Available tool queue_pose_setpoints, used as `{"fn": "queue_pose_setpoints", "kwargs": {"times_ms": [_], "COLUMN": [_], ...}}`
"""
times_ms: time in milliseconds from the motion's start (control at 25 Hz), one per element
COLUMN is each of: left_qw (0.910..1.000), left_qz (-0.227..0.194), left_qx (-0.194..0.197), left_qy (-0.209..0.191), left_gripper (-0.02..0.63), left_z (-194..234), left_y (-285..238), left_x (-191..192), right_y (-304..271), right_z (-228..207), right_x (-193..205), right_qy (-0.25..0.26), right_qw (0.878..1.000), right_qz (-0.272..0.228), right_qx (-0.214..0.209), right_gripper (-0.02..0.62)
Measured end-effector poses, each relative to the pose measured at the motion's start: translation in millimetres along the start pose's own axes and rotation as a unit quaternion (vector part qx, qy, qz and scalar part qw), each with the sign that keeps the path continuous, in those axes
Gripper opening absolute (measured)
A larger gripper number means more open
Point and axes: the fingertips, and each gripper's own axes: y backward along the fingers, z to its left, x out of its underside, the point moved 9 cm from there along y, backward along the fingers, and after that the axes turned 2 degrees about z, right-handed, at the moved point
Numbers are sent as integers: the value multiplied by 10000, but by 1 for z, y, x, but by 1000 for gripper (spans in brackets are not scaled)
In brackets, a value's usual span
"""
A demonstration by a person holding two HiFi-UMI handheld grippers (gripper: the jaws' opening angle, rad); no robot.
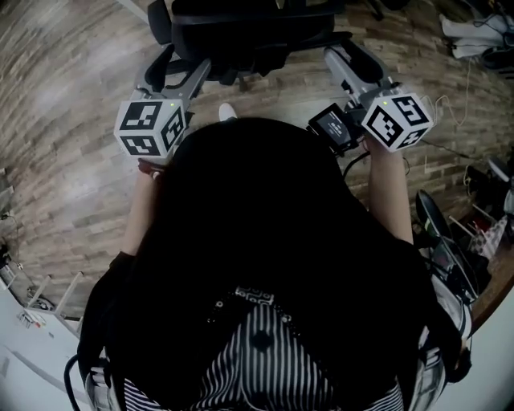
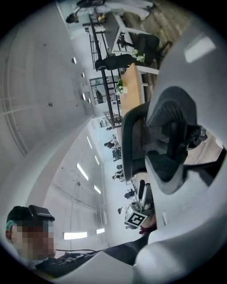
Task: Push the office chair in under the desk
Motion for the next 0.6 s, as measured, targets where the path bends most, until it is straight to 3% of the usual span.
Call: {"fn": "queue_pose_setpoints", "kwargs": {"times_ms": [80, 200, 280, 480, 600], "left_qw": [9999, 9997, 9996, 10000, 9993], "left_qz": [-18, 13, 44, 3, 82], "left_qx": [-141, -180, -137, -56, -93], "left_qy": [47, -168, -242, -53, -351], "left_gripper": [414, 457, 465, 465, 469], "left_z": [13, 15, 17, 30, 31], "left_y": [-12, -21, -25, -37, -47], "left_x": [-1, -6, -7, -13, -21], "right_y": [-13, -30, -38, -55, -65], "right_z": [-11, -21, -33, -49, -58], "right_x": [-3, -3, -2, -10, -8], "right_qy": [-82, 42, 171, 284, 321], "right_qw": [9998, 9988, 9975, 9962, 9956], "right_qz": [-18, 88, 226, 396, 576], "right_qx": [194, 482, 654, 724, 661], "right_gripper": [225, 284, 320, 337, 353]}}
